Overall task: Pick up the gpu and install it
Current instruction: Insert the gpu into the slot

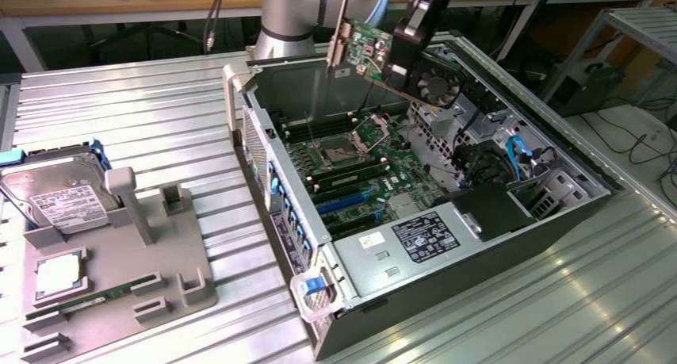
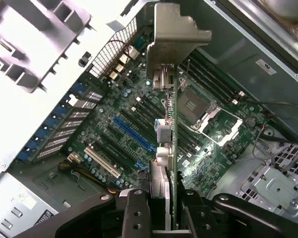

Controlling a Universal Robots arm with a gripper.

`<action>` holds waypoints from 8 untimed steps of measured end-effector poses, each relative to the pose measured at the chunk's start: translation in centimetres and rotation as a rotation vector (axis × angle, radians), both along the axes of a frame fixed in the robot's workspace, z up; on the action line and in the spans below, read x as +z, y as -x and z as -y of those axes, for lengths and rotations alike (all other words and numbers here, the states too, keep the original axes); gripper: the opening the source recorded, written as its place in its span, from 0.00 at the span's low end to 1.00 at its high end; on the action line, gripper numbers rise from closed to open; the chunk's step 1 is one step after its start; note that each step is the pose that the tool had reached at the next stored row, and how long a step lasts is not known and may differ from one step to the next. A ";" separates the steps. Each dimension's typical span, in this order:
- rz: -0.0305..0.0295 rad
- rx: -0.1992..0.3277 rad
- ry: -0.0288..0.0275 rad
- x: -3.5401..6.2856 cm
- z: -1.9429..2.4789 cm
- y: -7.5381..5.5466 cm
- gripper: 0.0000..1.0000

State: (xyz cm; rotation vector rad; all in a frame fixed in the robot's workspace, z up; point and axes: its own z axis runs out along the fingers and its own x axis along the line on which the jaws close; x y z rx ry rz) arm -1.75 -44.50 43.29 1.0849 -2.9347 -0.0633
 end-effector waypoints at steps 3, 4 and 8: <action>0.0000 0.037 0.0001 0.00 0.00 0.0 0.28; 0.0000 0.050 0.0000 0.00 0.00 0.0 0.28; 0.0000 0.094 0.0000 0.00 0.00 0.0 0.28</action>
